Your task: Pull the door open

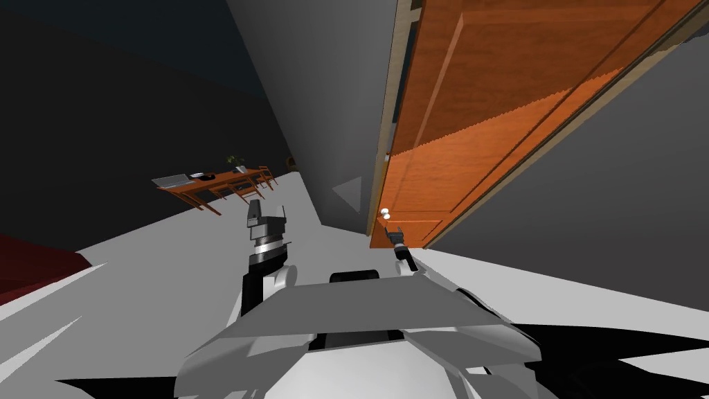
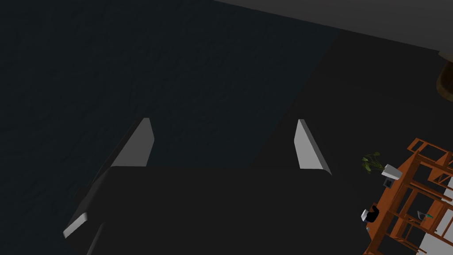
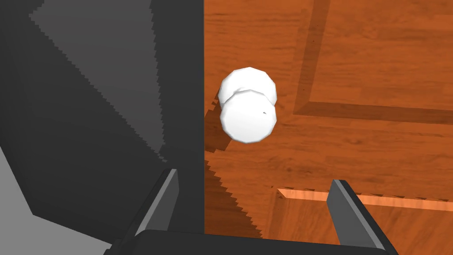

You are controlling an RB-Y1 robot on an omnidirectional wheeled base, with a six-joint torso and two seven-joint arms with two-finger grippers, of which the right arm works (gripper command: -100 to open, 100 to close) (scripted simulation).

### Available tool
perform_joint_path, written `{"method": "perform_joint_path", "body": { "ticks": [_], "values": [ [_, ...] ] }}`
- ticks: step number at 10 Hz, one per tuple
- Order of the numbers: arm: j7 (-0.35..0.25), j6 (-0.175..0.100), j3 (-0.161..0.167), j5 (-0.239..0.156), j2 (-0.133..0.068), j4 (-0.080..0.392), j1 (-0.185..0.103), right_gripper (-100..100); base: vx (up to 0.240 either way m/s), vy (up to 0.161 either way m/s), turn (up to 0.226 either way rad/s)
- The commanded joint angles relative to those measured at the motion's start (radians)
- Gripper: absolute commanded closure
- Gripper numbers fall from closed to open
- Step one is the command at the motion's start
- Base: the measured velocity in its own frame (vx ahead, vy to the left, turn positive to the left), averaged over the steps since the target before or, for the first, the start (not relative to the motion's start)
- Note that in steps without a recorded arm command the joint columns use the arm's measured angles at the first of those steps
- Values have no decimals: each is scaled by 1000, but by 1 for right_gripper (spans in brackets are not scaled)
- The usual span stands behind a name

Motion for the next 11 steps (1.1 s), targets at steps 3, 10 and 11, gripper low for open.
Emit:
{"method": "perform_joint_path", "body": {
  "ticks": [3,10,11],
  "values": [
    [-30,-28,-13,-14,-25,33,6,-100,191,48,119],
    [-70,-58,-37,-37,-70,57,29,100,116,-3,86],
    [-70,-58,-37,-37,-70,57,29,100,-29,-3,-3]
  ]
}}
